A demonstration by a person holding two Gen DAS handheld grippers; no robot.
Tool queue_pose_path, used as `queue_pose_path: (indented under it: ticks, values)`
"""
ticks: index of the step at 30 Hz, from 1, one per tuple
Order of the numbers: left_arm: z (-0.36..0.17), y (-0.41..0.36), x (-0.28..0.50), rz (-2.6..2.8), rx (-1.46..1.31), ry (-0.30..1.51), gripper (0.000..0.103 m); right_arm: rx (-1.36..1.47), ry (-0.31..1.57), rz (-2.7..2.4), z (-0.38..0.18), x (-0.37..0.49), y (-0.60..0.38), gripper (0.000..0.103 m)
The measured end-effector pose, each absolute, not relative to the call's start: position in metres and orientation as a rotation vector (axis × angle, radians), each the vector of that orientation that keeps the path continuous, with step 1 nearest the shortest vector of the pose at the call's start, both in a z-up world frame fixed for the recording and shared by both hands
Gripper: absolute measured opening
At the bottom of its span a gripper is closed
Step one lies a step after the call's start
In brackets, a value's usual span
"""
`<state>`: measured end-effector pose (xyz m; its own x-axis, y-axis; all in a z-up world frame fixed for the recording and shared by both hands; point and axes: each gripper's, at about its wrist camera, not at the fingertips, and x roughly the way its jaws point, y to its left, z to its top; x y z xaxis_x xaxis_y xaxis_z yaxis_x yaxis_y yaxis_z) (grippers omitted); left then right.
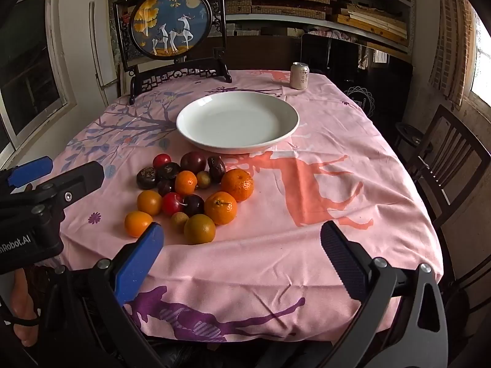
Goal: Organize fruits
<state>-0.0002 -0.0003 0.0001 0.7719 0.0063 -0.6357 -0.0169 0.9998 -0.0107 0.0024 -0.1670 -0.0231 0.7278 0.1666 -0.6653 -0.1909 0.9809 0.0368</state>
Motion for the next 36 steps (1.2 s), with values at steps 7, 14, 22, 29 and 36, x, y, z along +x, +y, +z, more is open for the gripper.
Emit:
queue_pose_path:
  ticks: [7, 14, 22, 29, 36]
  values:
    - [0.0001, -0.0004, -0.0002, 0.013, -0.015, 0.692, 0.101, -0.034, 0.732, 0.195, -0.0233, 0.0023, -0.1666, 0.102]
    - [0.0002, -0.0004, -0.0003, 0.013, -0.015, 0.695, 0.101, -0.034, 0.734, 0.197, -0.0233, 0.0025, -0.1667, 0.102]
    - [0.0001, -0.0002, 0.0001, 0.013, -0.018, 0.699, 0.101, -0.033, 0.734, 0.198, -0.0233, 0.0024, -0.1664, 0.102]
    - [0.0000, -0.0002, 0.0002, 0.013, -0.018, 0.700, 0.101, -0.033, 0.733, 0.198, -0.0236, 0.0027, -0.1659, 0.102]
    - [-0.0001, -0.0001, 0.0003, 0.012, -0.019, 0.703, 0.101, -0.033, 0.734, 0.198, -0.0233, 0.0022, -0.1656, 0.102]
